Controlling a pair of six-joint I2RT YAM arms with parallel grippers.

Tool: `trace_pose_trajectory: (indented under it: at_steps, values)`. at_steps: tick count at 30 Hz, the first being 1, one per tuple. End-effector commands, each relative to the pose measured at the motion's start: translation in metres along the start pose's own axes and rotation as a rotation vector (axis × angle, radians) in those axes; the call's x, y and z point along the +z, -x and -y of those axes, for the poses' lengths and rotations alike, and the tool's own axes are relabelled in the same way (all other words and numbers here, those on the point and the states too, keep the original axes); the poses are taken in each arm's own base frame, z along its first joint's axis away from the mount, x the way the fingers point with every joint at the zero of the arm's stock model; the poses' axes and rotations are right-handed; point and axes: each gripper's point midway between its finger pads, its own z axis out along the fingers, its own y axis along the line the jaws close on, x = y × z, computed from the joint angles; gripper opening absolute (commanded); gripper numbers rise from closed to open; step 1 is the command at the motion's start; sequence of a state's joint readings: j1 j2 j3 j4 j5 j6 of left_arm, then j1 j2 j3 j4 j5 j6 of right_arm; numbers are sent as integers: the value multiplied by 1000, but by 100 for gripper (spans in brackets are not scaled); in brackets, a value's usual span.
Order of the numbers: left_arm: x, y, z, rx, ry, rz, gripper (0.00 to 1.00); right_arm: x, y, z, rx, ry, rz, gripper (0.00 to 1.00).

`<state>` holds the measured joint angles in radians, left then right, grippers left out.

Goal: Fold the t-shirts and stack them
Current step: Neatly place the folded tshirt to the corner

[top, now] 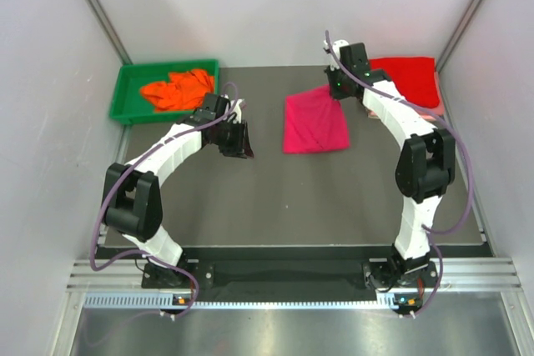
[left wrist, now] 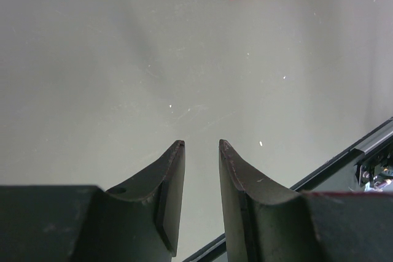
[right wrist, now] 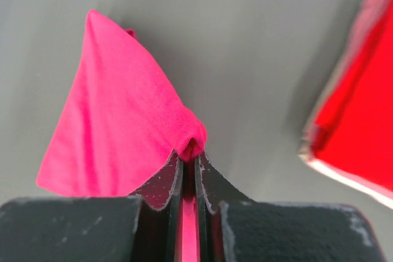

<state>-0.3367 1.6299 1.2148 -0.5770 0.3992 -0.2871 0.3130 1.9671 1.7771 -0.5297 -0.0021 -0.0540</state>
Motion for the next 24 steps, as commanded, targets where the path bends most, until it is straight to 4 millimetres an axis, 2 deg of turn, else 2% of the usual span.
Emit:
trace_pose_trajectory:
  at_steps: [1, 10, 17, 22, 24]
  values:
    - [-6, 4, 4, 31, -13, 33, 34, -58, 61, 28, -72, -120, 149, 0]
    - [-5, 4, 5, 36, -25, 28, 34, -100, 89, 58, -68, -177, 224, 0]
    - [-8, 5, 6, 39, -24, 32, 34, -127, 98, 101, -21, -226, 265, 0]
    - [-10, 5, 5, 46, -14, 41, 34, -141, 102, 134, -6, -270, 282, 0]
    - [-11, 6, 6, 46, -17, 45, 34, -143, 103, 141, -4, -274, 284, 0]
